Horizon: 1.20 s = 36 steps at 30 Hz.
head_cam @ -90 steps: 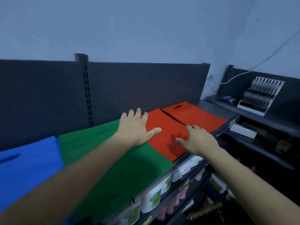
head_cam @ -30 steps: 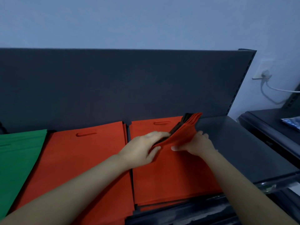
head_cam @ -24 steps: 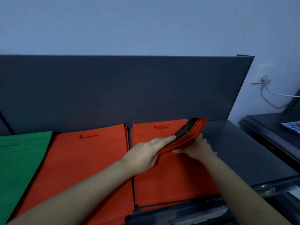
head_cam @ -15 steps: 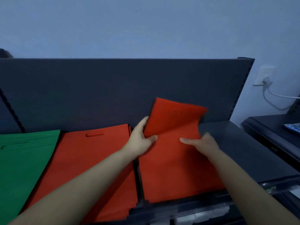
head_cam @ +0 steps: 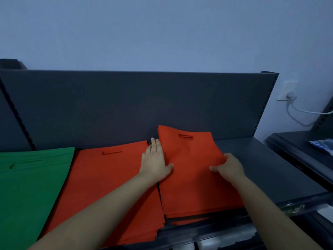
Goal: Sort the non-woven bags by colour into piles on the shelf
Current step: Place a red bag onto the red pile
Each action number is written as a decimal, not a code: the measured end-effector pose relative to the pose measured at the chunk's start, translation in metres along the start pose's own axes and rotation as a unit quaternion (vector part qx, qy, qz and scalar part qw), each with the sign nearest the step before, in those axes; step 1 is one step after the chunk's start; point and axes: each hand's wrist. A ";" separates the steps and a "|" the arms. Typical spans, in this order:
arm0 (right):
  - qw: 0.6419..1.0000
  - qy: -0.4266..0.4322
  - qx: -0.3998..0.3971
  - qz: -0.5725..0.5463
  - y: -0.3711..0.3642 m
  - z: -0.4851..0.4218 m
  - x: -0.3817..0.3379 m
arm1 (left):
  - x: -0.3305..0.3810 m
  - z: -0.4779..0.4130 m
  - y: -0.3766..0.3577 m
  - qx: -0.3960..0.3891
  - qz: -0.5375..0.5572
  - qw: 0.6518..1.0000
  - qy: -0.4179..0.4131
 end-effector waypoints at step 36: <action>0.997 0.063 -0.022 0.035 -0.022 0.025 -0.030 | 0.005 -0.009 0.004 -0.082 0.081 0.993 -0.029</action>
Point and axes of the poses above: each hand's wrist, its own z-axis away from the middle knuckle, its own y-axis out of the back of the hand, x = y × z, and after that the axes turned 3 degrees about y, right-handed
